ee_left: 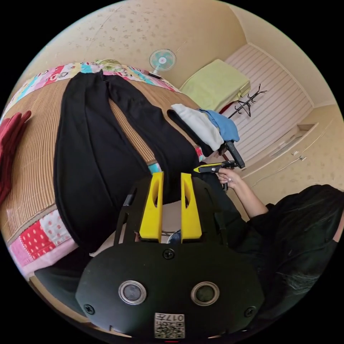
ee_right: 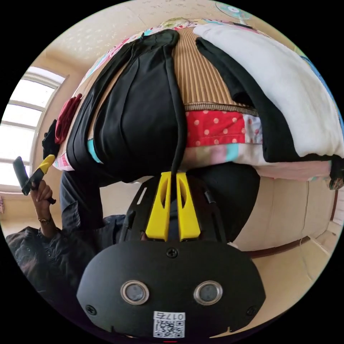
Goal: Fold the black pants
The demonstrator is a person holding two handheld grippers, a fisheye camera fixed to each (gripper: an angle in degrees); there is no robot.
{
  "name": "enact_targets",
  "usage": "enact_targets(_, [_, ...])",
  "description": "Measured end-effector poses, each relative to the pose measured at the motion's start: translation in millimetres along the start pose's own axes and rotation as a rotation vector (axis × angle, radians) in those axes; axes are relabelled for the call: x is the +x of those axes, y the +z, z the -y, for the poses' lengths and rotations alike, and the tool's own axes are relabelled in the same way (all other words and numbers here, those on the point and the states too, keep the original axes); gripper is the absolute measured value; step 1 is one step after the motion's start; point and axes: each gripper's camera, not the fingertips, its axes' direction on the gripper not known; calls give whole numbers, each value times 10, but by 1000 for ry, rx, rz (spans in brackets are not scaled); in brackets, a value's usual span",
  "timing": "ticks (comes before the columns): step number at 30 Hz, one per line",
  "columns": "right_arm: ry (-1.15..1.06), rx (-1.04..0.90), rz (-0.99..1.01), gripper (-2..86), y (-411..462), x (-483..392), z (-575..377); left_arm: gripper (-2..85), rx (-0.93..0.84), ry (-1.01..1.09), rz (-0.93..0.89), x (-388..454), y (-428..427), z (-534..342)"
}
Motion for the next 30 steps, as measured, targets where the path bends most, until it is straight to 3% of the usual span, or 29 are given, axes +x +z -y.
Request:
enact_targets(3, [-135,158,87,33,-448,-323,-305,118,-5,7,-85,188,133,231])
enact_targets(6, [-263,187,152,29,-620,-695,-404,144,-5,-15,-216,288,277,446])
enact_targets(8, [-323,126,236,29,-584,-881,-347,155,-36,-34,-268,299,446,576])
enact_targets(12, [-393,2,417,30,-402,-1006,-164,141,-269,-51,-238,256,966,701])
enact_targets(14, [-433,-104,468,32,-333,-909,-76,79,-257,-81,-181,170,990,614])
enact_targets(16, [-446,-222,516,34,-320,-723,93,38,-158,-102,-245,46,876,485])
enact_targets(19, [-344,-243,562,39,-532,-317,682,33,-100,-112,-238,-50,802,361])
enact_targets(23, [-188,44,430,70,-918,37,1978,26,-84,-150,-299,-152,816,243])
enact_targets(30, [177,198,195,121,-215,287,3997,19,-47,-216,-380,-379,717,74])
